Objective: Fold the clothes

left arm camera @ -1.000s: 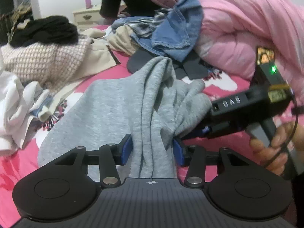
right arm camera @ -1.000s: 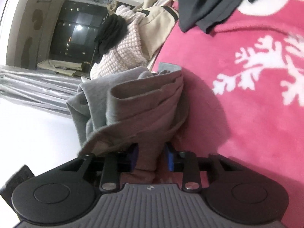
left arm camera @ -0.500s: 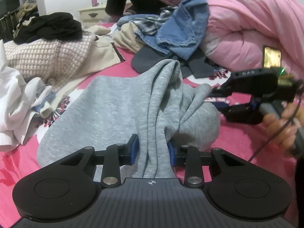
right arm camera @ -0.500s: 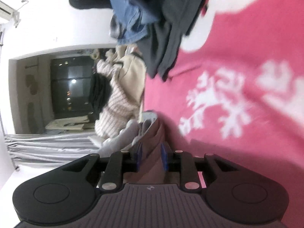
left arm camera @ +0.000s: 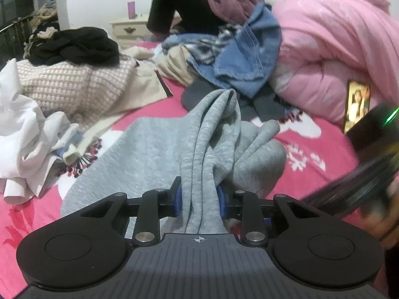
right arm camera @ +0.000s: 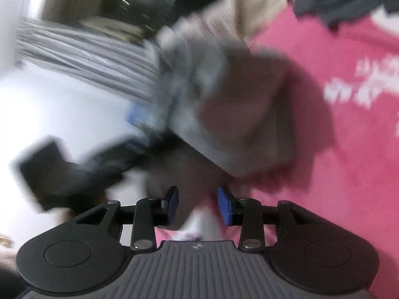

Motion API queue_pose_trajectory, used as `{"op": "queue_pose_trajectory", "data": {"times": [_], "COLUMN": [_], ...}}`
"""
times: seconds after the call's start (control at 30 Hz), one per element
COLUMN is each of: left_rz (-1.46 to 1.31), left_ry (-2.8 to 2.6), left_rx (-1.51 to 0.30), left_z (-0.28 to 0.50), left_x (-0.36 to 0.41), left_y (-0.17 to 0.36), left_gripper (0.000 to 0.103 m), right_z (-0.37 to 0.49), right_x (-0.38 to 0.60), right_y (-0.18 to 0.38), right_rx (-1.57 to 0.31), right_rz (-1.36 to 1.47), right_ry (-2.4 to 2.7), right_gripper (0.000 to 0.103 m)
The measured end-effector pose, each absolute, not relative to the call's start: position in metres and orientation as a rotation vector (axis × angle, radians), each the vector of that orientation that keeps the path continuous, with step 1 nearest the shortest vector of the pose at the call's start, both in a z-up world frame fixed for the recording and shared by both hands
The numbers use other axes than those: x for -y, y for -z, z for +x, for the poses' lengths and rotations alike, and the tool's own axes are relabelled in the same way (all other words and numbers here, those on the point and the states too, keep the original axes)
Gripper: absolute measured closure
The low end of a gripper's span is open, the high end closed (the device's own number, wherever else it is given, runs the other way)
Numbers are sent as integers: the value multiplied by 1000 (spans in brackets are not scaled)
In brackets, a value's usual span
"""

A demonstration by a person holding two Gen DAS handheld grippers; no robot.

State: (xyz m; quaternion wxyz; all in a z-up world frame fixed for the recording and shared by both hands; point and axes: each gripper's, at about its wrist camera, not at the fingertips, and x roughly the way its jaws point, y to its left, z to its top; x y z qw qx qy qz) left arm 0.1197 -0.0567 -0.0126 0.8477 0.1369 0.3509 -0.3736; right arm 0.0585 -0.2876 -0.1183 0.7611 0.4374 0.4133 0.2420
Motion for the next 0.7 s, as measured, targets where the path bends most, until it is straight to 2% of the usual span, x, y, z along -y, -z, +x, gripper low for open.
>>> {"op": "queue_pose_trajectory", "data": {"times": [0.07,0.1,0.13,0.2,0.4,0.7], "left_rz": [275,268,260,251,209,247], "left_ry": [788,790,792,802,832,929], "left_rx": [-737,-738,-739,-742,-745,-851], "left_z": [121,121,122,122,124,115], "left_x": [54,52,51,49,45,67], "left_y": [11,10,10,10,11,43], "left_gripper": [77,77,77,77,79,77], "right_z": [75,81,85,90,92,55], "right_x": [285,290,299,319,351,411], "right_y": [138,147,149,146,111,136], "right_rx": [-950,-944,-902,-805,-596,-538], "right_rz": [1020,1072,1119,1173,1074,1274], "right_ry": [-435,-378,-330,-271,-182,-60], "right_gripper": [69,76,78,79,79,76]}}
